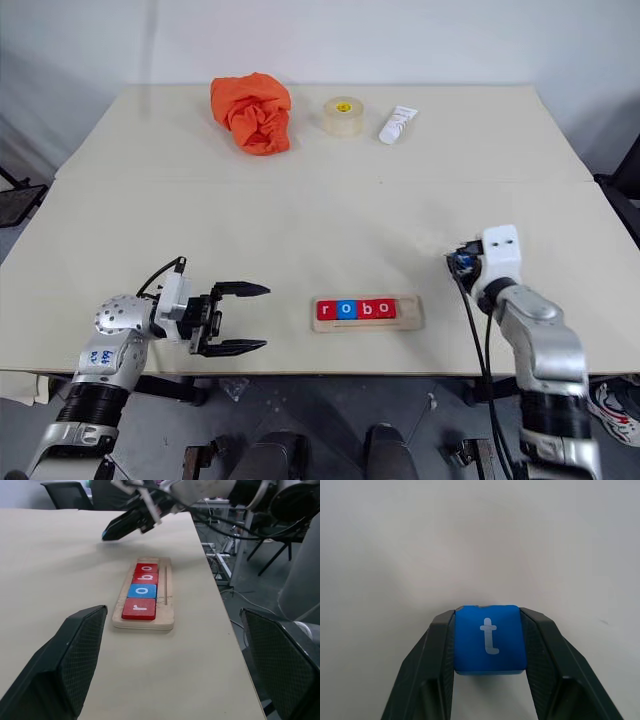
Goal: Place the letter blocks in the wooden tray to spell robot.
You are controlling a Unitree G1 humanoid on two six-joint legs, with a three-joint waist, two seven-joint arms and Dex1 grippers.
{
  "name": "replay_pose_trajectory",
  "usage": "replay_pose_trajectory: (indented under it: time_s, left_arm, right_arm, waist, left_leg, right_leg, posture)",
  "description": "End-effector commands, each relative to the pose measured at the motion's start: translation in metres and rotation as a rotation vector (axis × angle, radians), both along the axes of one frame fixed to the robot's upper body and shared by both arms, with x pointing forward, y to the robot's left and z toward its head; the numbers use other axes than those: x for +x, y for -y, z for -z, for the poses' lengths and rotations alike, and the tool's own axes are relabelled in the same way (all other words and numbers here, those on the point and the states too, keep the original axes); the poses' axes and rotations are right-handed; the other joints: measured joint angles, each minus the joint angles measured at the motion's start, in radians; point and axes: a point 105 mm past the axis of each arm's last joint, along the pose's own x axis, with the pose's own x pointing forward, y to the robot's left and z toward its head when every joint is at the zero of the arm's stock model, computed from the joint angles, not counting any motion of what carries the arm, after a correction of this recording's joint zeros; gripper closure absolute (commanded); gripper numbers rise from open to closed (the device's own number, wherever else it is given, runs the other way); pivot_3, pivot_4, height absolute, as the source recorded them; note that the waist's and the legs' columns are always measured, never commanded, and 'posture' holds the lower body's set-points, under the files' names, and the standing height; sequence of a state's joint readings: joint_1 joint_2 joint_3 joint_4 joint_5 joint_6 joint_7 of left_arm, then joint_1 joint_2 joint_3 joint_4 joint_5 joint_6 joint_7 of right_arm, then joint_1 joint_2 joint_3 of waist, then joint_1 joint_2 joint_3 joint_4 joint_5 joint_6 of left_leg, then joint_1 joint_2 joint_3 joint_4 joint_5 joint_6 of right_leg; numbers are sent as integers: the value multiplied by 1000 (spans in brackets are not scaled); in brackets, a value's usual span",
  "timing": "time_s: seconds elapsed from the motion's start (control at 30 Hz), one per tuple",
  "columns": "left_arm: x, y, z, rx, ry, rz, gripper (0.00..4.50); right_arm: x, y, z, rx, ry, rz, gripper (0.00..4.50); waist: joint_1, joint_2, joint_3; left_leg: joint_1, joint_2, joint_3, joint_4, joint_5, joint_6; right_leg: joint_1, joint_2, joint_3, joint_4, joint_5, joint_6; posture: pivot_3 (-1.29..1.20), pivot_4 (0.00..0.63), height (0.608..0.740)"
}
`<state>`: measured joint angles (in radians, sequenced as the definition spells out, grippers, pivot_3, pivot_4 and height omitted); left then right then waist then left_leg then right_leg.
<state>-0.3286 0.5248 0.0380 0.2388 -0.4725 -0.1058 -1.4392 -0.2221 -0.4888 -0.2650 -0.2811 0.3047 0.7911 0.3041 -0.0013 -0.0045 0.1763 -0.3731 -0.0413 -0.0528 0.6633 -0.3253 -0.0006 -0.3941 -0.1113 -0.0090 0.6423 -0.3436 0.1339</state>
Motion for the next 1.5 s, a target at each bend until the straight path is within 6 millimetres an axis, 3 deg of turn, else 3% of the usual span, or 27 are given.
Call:
replay_pose_trajectory:
  time_s: [0.03, 0.17, 0.33, 0.5, 0.63, 0.8, 0.93, 1.1, 1.27, 1.5]
  left_arm:
    - [0, -3, -6, -14, 16, 20, 0]
    - [-2, -3, -6, -8, 3, 52, 0]
    - [0, -2, -8, -8, 5, 66, 0]
    - [3, -1, -10, -5, 13, 70, 0]
    - [3, 0, -10, -5, 16, 71, 0]
    - [4, 1, -10, -9, 18, 69, 0]
    - [5, 3, -10, -17, 21, 67, 0]
    - [4, 4, -9, -24, 26, 55, 0]
    - [0, 2, -8, -27, 25, 35, 0]
    - [-6, -3, -8, -24, 26, -8, 0]
  right_arm:
    - [-27, -9, -12, 5, 17, -3, 3020]
    - [-56, -22, 4, 39, -49, -9, 3020]
    - [-66, -31, 16, 81, -78, -8, 3020]
    - [-67, -29, 14, 60, -70, -28, 1374]
    - [-71, -25, 5, -5, -63, -140, 42]
    - [-79, -21, -1, -121, -130, -367, 42]
    - [-84, -5, 3, -303, -272, -649, 42]
    - [-65, 10, 6, -409, -310, -794, 42]
    - [-47, 9, 8, -442, -325, -920, 42]
    - [-38, 7, 16, -476, -383, -1020, 42]
  waist:
    - [-1, 0, 0]
    - [-1, 0, 0]
    - [-2, 0, 0]
    - [-2, 0, 0]
    - [-1, 0, 0]
    - [-1, 0, 0]
    - [0, 0, 0]
    - [-5, -3, 1]
    - [-2, -2, 2]
    - [0, -2, 1]
  left_leg:
    - [0, 0, 0, 0, 0, 0]
    - [0, 0, 0, 0, 0, 0]
    - [1, -1, 1, 0, 0, 1]
    - [1, 0, 1, 0, 0, 1]
    - [1, -1, 1, 0, 0, 1]
    - [1, 0, 2, 0, -1, 2]
    - [2, -1, 5, 0, -1, 4]
    - [2, 1, 7, 1, -2, 5]
    - [2, 2, 7, 1, -1, 4]
    - [1, 1, 6, 2, -2, 3]
  right_leg:
    - [0, 0, 0, 0, 0, 0]
    - [0, 0, 3, 0, 0, 0]
    - [1, 1, 10, 0, 0, 0]
    - [0, 1, 11, 1, 0, 0]
    - [0, 1, 11, 0, 0, 0]
    - [1, 2, 11, -1, 0, 0]
    - [2, 5, 10, -3, 0, 1]
    - [3, 9, 9, -7, 1, 3]
    - [2, 4, 9, -6, 2, 2]
    - [2, 1, 4, -7, 2, 3]
  posture:
    - [0, 150, 740]
    - [0, 150, 740]
    - [0, 150, 740]
    - [0, 150, 740]
    - [0, 150, 740]
    - [0, 150, 740]
    - [0, 150, 740]
    - [0, 150, 740]
    - [0, 150, 740]
    - [0, 150, 740]
